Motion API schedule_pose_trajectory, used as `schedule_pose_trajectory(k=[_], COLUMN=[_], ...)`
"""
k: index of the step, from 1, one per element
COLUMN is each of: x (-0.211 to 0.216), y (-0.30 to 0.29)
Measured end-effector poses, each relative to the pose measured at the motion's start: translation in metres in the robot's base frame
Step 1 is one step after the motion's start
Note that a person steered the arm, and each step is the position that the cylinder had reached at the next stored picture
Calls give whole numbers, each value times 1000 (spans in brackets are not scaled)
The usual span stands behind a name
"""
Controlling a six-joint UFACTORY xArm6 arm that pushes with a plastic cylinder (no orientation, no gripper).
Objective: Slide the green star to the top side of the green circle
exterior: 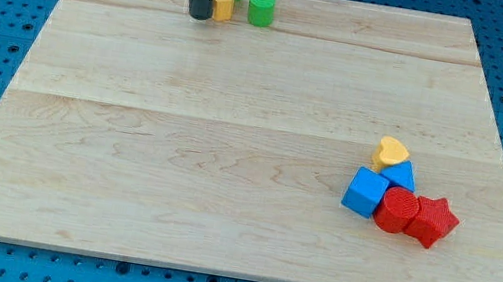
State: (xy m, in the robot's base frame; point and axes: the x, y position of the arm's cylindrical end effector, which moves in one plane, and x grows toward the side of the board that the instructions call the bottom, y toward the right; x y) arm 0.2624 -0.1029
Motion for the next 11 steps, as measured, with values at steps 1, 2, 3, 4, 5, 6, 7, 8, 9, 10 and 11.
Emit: schedule_pose_trajectory(k=[1, 2, 3, 4, 5, 6, 7, 8, 9, 10, 11], x=[6, 17, -15, -38, -53, -62, -70, -71, -69, -70, -67], y=[-4, 35, -15, -35, -11, 14, 8, 6, 24, 42, -7])
